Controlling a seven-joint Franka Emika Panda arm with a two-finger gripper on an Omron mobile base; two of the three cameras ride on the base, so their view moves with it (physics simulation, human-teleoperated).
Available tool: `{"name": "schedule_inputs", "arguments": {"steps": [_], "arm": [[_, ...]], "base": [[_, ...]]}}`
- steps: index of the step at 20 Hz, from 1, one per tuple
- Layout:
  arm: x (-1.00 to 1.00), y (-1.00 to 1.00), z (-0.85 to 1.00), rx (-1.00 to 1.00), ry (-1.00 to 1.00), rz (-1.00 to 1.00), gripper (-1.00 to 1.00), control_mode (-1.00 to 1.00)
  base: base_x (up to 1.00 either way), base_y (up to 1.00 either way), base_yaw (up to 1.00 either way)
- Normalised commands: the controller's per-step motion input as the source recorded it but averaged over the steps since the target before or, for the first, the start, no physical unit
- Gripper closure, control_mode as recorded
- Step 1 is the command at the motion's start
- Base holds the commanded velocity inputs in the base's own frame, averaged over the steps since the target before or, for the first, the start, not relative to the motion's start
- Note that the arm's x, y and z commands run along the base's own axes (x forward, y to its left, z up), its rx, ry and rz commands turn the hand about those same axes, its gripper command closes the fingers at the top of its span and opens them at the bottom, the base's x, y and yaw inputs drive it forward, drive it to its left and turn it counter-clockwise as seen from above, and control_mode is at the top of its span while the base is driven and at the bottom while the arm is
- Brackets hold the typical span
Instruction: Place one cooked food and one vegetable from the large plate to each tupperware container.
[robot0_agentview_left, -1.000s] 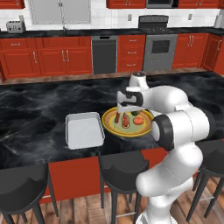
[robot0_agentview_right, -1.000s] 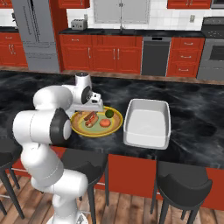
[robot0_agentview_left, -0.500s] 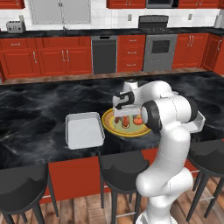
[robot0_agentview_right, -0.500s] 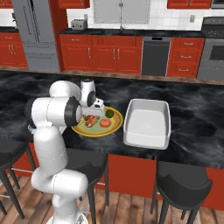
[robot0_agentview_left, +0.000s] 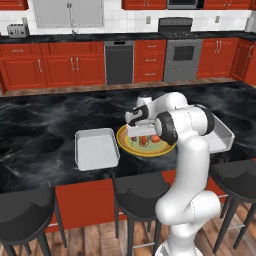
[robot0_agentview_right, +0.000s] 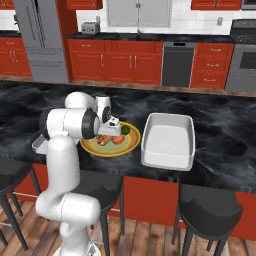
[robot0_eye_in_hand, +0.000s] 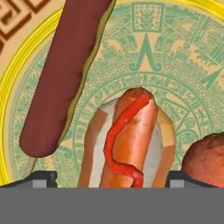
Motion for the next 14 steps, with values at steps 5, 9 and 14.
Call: {"name": "schedule_inputs", "arguments": {"steps": [5,9,14], "arm": [[0.0,0.02,-0.34,0.01,0.03,0.0,-1.0,-1.0],[0.0,0.0,-0.26,0.02,0.0,0.0,1.0,-1.0],[0.0,0.0,-0.21,0.01,0.0,0.0,1.0,-1.0]], "base": [[0.0,0.0,0.0],[0.0,0.0,0.0],[0.0,0.0,0.0]]}}
